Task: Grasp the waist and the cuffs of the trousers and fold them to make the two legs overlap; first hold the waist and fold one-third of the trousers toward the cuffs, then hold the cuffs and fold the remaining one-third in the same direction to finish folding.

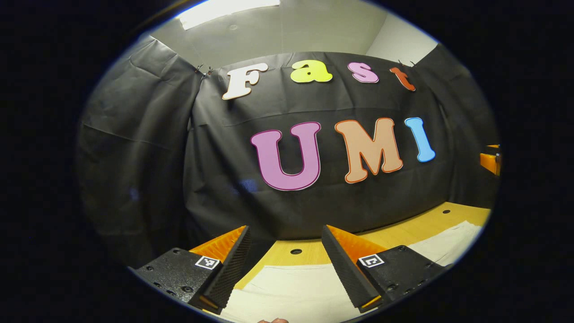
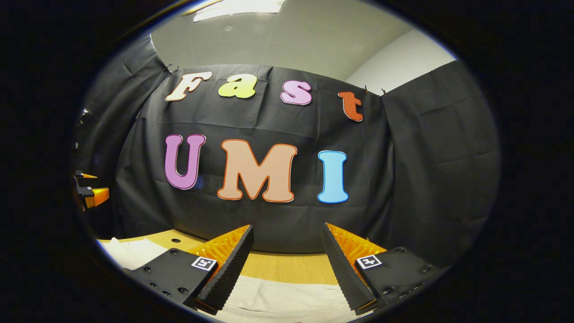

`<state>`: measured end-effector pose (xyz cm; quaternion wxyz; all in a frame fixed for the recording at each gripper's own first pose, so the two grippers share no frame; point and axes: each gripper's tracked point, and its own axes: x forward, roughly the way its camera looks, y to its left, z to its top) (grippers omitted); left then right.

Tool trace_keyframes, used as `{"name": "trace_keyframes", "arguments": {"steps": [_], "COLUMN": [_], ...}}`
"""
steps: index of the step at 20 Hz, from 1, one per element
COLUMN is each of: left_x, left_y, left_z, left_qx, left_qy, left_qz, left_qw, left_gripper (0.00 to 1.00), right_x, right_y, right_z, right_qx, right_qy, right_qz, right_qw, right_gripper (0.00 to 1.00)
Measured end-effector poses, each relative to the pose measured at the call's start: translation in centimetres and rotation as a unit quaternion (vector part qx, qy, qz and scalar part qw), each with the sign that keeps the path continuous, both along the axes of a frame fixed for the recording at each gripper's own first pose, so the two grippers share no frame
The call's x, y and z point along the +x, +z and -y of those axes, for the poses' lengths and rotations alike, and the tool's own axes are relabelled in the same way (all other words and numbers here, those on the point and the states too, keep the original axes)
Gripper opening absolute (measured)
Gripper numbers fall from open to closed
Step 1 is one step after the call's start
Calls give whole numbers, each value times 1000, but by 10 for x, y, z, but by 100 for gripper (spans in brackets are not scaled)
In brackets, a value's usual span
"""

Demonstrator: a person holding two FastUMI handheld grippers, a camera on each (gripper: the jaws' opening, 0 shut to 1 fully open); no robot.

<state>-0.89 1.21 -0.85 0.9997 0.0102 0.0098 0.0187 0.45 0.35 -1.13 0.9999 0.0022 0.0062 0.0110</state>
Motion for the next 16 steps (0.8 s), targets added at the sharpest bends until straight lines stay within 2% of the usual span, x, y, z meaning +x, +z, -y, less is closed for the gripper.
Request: {"name": "trace_keyframes", "arguments": {"steps": [3,4,5,10,13,16], "left_x": [1,1,1,-3,-13,-25], "left_y": [-6,-10,-11,-33,-56,-82], "left_z": [7,10,11,4,3,-2], "left_qx": [18,34,55,126,175,234], "left_qy": [-27,-41,-51,-86,-108,-138], "left_qz": [-7,-11,-12,-32,-51,-77], "left_qw": [999,999,997,988,977,959], "left_gripper": [96,99,96,96,96,96], "right_x": [2,2,2,3,3,4], "right_y": [0,-2,-4,-14,-18,-23], "right_z": [-3,-4,-5,-11,-13,-14], "right_qx": [-1,-2,-4,-10,-15,-19], "right_qy": [2,3,4,9,13,15], "right_qz": [0,-1,-3,-12,-17,-21], "right_qw": [1000,1000,1000,1000,1000,999], "right_gripper": [97,97,97,97,97,97]}}
